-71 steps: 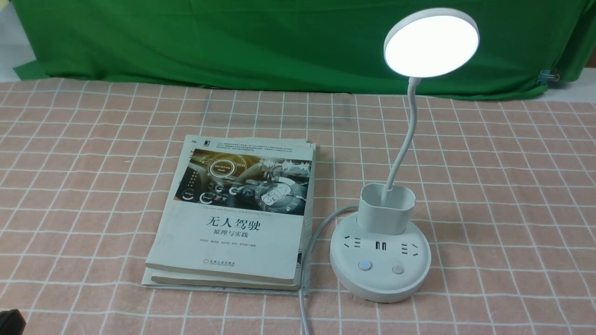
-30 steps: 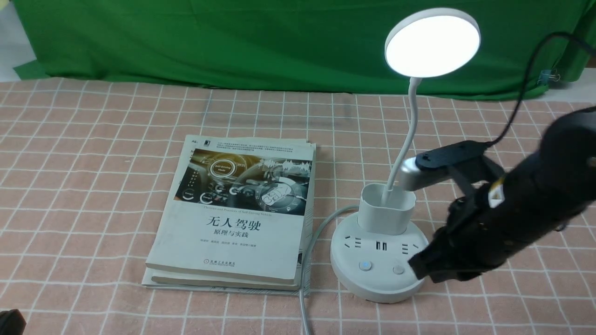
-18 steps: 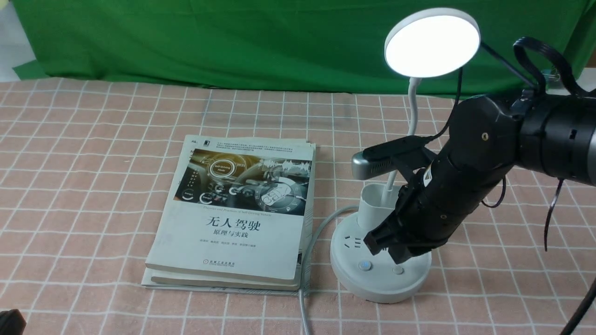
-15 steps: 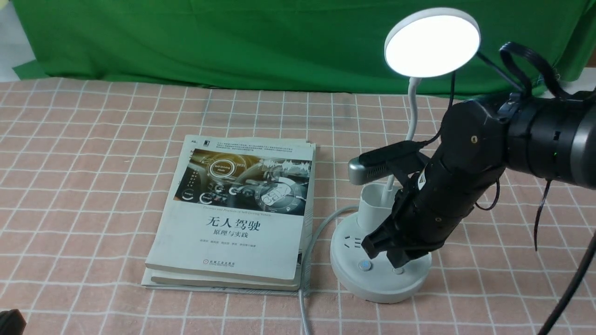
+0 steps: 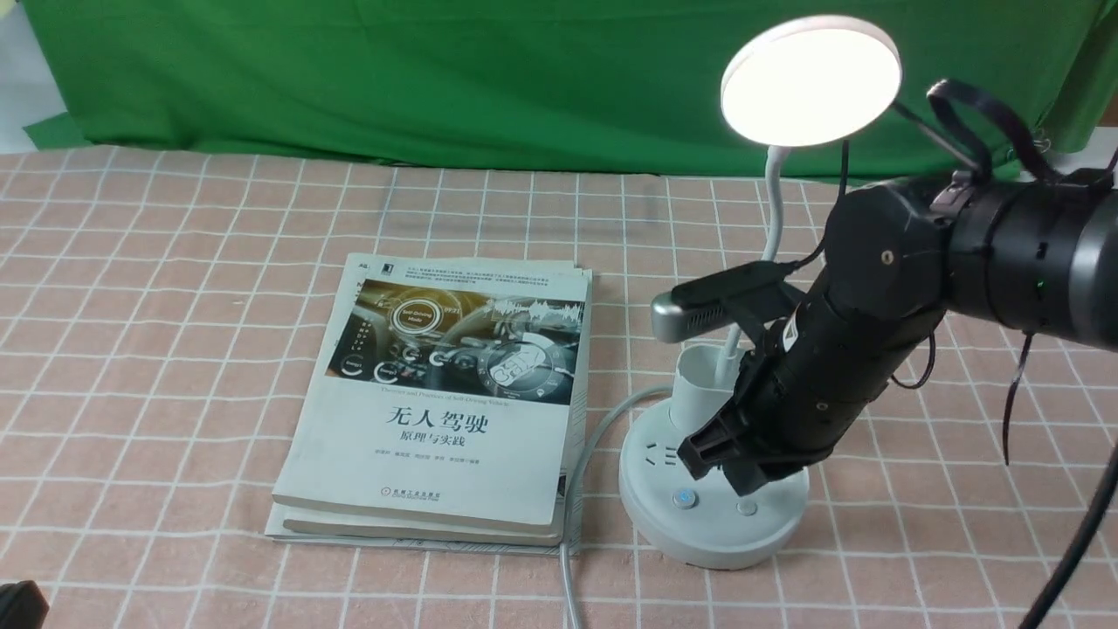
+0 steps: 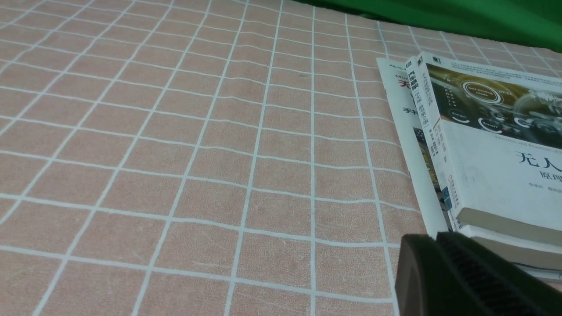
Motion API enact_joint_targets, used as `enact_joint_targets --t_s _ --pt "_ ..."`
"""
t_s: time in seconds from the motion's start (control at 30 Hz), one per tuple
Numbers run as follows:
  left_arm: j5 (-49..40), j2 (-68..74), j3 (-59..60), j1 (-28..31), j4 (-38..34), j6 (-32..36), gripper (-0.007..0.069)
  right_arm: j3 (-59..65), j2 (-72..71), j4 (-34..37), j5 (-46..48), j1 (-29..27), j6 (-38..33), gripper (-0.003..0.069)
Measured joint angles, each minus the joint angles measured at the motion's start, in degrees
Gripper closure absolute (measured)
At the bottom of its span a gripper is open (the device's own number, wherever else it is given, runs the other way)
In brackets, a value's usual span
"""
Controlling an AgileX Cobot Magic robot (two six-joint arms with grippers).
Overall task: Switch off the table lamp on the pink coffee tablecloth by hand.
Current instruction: 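Press the power button on the lamp base to turn the lamp off with the right gripper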
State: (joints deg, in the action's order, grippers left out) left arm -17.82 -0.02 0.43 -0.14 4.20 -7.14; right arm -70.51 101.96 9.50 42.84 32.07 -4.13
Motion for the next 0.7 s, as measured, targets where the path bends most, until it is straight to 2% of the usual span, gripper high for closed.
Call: enact_joint_targets --t_s 0.4,0.7 --pt "0.00 0.00 0.00 0.00 0.00 0.00 0.0618 -0.11 4.47 -0.17 -0.26 0.00 -0.31 0.0611" --pt "0.00 0.00 0.00 0.00 0.00 0.00 0.0618 -0.01 1.59 -0.22 -0.31 -0.06 -0.58 0.0611"
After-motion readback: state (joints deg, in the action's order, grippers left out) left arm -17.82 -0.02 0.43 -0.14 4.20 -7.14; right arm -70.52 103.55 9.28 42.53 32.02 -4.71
